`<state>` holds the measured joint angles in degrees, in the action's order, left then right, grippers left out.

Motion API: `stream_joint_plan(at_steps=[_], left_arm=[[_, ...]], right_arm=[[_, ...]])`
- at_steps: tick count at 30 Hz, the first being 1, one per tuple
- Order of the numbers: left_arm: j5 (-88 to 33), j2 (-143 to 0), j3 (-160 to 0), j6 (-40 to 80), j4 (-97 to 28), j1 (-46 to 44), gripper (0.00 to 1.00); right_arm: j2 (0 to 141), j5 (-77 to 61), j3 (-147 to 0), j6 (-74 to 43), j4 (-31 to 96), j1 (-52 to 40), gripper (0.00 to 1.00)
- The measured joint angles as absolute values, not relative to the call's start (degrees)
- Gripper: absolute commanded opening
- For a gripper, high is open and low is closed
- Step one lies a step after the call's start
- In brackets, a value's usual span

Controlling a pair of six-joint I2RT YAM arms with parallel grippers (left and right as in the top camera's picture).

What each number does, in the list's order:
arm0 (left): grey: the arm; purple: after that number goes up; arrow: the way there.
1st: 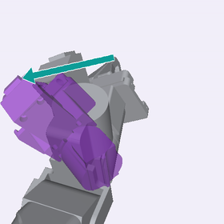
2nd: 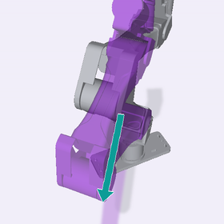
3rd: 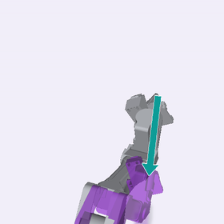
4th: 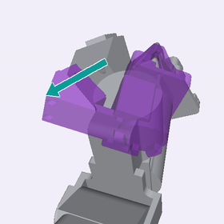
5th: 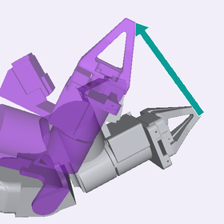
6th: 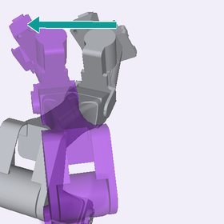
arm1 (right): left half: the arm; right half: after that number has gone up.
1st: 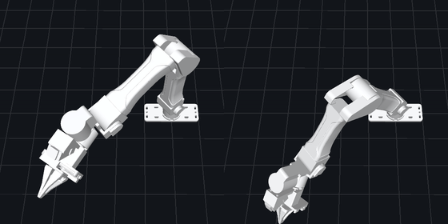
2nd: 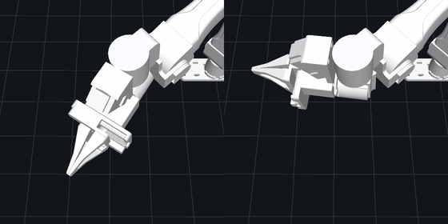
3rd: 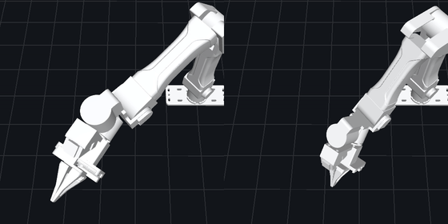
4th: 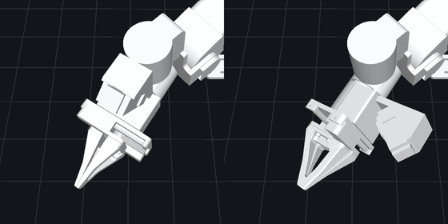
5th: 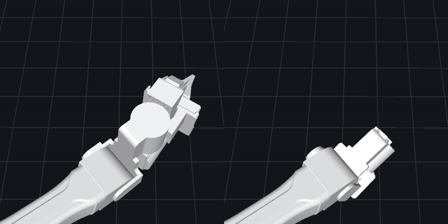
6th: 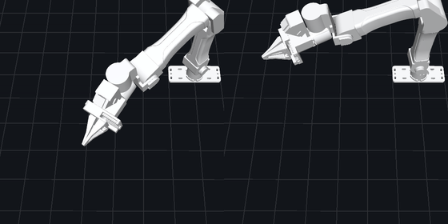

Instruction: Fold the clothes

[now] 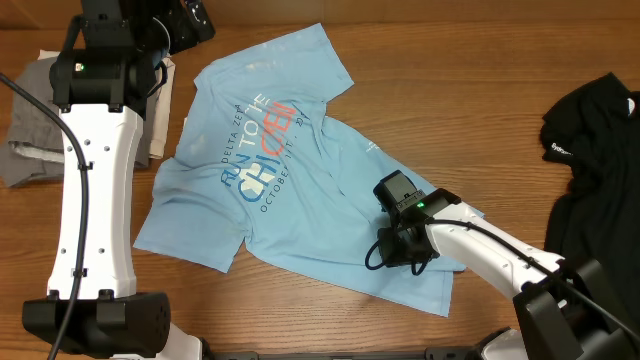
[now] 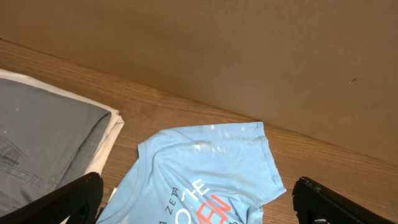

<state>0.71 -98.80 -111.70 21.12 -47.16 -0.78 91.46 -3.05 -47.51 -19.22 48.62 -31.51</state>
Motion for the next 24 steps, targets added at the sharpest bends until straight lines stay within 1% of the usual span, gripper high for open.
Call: stream_joint_plan(at_steps=[2,4,5,18,19,20,22,24], left_arm=[[0.7,-98.8,-111.7,21.1,-47.2,-0.8,1.00],[0.7,-98.8,-111.7,21.1,-47.2,-0.8,1.00],[0.7,-98.8,-111.7,21.1,-47.2,-0.8,1.00],[0.7,-98.8,-111.7,21.1,-47.2,-0.8,1.00],[0.7,-98.8,-111.7,21.1,-47.2,-0.8,1.00],[0.7,-98.8,-111.7,21.1,-47.2,-0.8,1.00],[0.7,-98.8,-111.7,21.1,-47.2,-0.8,1.00],[0.7,-98.8,-111.7,21.1,-47.1,-0.8,1.00]], right_arm=[[91.5,-3.4,-47.5,-19.2,48.6,-31.5,0.39],[91.5,-3.7,-47.5,-19.2,48.6,-31.5,0.43],[91.5,-3.9,-47.5,-19.2,48.6,-31.5,0.44],[91.9,-5.5,-47.5,-19.3,48.6,-31.5,0.43],[92.4,-5.4,-47.5,-19.4,48.5,-31.5,0.42],[92.9,-5.1,-47.7,-19.5,48.4,-31.5,0.39],[93.2,-4.8,-47.9,-19.9,48.5,-31.5,0.38],[93.5,-4.6,-48.1,-19.9,48.7,-31.5,0.31]])
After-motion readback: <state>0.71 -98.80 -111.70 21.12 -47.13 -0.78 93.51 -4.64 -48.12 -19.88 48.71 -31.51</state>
